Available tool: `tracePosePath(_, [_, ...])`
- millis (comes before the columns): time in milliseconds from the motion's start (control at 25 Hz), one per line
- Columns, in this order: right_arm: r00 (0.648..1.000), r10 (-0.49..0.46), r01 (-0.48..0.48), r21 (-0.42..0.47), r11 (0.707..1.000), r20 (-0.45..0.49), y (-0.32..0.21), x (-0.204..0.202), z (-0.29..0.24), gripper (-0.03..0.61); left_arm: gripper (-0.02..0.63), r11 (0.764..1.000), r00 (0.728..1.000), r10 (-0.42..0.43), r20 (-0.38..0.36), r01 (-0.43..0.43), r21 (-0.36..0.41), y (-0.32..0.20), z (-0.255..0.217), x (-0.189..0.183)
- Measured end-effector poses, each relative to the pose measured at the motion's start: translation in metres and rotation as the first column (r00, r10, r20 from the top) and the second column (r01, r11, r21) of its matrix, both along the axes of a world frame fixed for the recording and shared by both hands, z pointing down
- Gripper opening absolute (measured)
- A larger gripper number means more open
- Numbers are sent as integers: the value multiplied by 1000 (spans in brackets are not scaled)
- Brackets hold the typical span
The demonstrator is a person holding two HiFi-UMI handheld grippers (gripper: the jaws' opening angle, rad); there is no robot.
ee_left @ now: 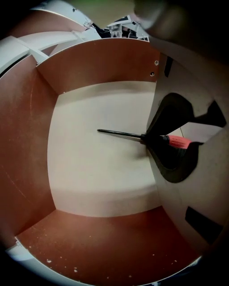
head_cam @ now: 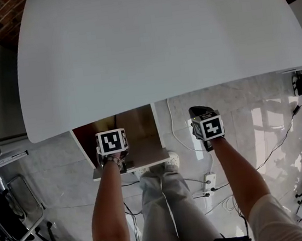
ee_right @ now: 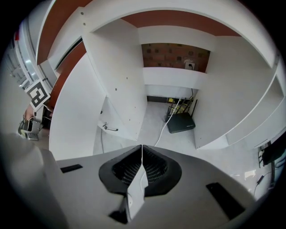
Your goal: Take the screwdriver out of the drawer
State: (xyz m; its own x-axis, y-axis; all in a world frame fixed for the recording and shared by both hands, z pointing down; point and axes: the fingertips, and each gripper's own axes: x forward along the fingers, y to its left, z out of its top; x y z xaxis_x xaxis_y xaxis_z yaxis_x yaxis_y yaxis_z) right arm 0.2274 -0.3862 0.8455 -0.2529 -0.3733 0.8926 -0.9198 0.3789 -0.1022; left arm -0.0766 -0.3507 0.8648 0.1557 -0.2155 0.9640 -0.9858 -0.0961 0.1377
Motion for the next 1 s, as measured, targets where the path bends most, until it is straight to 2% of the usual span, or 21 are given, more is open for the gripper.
tracePosePath(120, [1000, 2, -2, -5, 1000, -4, 2, 1, 1, 20, 61, 1000, 1000, 7, -15, -7, 1, 0, -1, -1])
tracePosePath(320, [1000, -16, 16, -2, 1000, 9, 9, -4, -1, 20, 58, 1000, 996, 23, -83, -22, 16, 3, -7, 4])
tracePosePath(440, [1000, -24, 24, 7, 1000, 3, 14, -5, -4, 20, 58, 997, 985, 53, -161, -43, 64, 4, -18, 12])
tracePosePath(640, [999, -38, 37, 91, 995, 4, 10, -2, -20, 20, 58, 980, 974, 136, -184, -105, 170, 4, -43, 18])
tracePosePath(880, [992, -113, 99, 191, 977, 63, 12, -20, -50, 20, 58, 961, 969, 95, -226, -30, 274, 1, -72, 16])
tracePosePath(1000, [985, -124, 94, 229, 969, 118, 23, -30, -67, 20, 60, 941, 967, 81, -242, 6, 339, 7, -92, 11])
